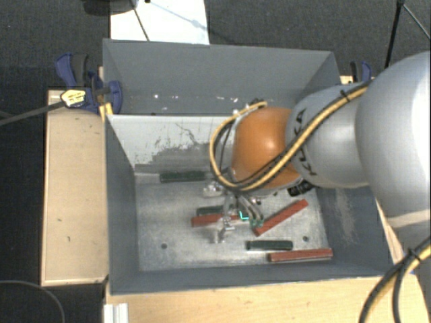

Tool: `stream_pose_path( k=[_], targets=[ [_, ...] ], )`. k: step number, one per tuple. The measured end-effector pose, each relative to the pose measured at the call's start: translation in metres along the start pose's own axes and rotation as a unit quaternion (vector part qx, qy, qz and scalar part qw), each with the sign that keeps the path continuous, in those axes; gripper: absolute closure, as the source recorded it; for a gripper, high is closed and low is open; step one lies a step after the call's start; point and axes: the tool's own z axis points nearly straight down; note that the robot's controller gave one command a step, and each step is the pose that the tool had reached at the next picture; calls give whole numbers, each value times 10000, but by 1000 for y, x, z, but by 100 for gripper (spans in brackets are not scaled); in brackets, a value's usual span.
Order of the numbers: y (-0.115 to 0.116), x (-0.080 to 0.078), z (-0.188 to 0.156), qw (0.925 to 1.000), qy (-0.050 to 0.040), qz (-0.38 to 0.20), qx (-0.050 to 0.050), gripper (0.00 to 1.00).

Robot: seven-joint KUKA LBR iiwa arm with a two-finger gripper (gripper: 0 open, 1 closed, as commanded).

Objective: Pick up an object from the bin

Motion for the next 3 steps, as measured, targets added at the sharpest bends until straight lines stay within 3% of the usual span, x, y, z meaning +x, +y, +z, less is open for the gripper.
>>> stream_pose_path(
  k=[1, 2, 3],
  targets=[
    [0, -2, -2, 10000, -25, 25, -6, 100],
    [0, -2, -2, 10000, -25, 31, -7, 100],
    [-7, -16, -43, 10000, 56, -41, 9, 100]
  ],
)
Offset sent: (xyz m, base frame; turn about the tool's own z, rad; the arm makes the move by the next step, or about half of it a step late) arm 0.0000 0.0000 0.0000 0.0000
